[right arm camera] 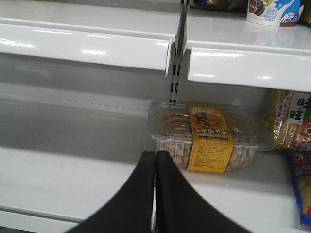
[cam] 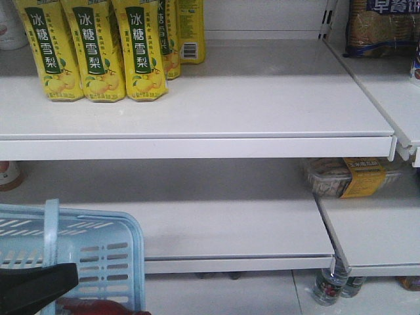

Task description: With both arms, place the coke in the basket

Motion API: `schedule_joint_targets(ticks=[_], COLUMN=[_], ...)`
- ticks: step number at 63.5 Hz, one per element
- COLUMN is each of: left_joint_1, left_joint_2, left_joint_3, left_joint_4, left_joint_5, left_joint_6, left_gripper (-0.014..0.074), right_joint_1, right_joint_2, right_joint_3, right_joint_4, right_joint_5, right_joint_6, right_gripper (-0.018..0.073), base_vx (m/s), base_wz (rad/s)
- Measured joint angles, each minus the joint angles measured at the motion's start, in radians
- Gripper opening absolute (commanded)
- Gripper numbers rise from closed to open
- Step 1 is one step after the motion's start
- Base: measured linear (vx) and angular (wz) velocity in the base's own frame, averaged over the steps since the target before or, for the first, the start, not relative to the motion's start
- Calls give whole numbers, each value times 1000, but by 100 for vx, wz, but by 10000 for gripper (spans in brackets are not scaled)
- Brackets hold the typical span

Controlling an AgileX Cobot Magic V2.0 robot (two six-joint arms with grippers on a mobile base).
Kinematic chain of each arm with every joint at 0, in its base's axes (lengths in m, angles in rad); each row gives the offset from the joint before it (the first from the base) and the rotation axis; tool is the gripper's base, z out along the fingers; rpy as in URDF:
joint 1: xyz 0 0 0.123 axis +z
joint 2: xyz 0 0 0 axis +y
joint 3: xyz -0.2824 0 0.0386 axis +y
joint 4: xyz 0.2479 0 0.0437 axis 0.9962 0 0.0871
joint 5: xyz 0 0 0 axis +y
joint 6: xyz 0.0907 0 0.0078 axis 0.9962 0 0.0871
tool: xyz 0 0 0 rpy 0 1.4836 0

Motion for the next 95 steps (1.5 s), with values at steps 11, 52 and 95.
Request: schedule_joint_targets(ticks=[11, 52, 95], left_joint_1=[0, 0, 0], left_joint_2=[-150, -468, -504], left_joint_3=[1, 259, 461], left_joint_4=[162, 898, 1363], left_joint_5=[-49, -384, -807], left_joint_6=[-73, -697, -876], left_gripper=[-6, -6, -6], right_joint_1=[0, 0, 0], right_joint_2=[0, 0, 0], right_joint_3=[0, 0, 0], right_joint_4=[0, 0, 0], right_joint_5=[0, 0, 0], right_joint_6=[0, 0, 0], right_gripper=[-10, -10, -10], base_vx=[0, 0, 0], base_wz=[0, 0, 0])
